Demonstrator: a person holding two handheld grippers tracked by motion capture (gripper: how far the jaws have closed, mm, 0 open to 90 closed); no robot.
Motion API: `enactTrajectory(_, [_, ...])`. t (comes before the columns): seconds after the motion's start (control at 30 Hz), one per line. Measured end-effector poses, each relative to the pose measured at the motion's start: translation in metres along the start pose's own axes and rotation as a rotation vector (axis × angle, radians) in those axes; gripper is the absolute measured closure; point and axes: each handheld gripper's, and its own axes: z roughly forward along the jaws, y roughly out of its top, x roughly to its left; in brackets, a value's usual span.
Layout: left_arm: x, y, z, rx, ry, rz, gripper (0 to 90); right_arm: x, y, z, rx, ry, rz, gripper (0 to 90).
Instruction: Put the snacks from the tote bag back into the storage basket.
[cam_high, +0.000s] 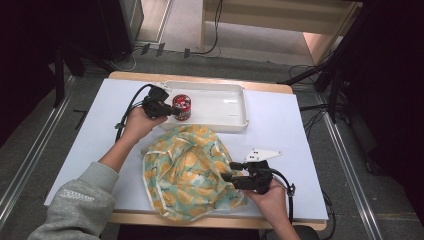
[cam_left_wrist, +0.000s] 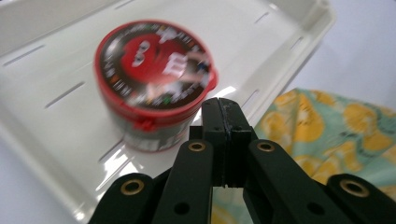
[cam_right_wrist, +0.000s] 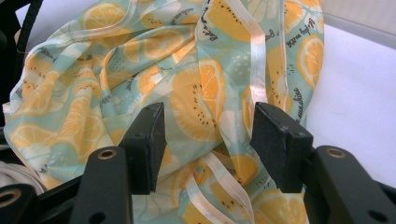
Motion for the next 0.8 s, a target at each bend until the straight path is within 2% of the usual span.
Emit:
enactTrajectory(0.03, [-0.003,0.002,0.001,-0.01,0.0,0.003,90.0,0.0,0.0,0.0,0.0,0.0,-0.001,45.7])
enactTrajectory(0.17, [-0.008,0.012,0.009,0.003,0.0,0.014,90.0,0.0,0.0,0.0,-0.001,0.001,0.001,45.8])
enactTrajectory(0.3, [-0.011,0.02,0.02,-0.003,-0.004,0.004,90.0,0.001,-0.001,0.0,-0.002,0.0,-0.002,45.8])
enactTrajectory(0.4, [-0.013,0.025,0.028,0.009,-0.004,-0.001,90.0,0.001,-0.001,-0.001,-0.003,0.0,0.001,45.8])
enactTrajectory(0.57, [-0.014,0.028,0.039,0.023,-0.022,-0.011,90.0,0.001,-0.002,-0.002,-0.003,-0.003,0.004,45.8])
enactTrajectory(0.7, [-0.01,0.027,0.044,0.045,0.003,-0.015,90.0,0.001,-0.003,-0.003,-0.005,-0.003,0.004,45.8])
enactTrajectory(0.8, [-0.007,0.025,0.044,0.041,-0.005,-0.03,90.0,0.002,-0.003,-0.003,-0.004,-0.005,0.007,45.8])
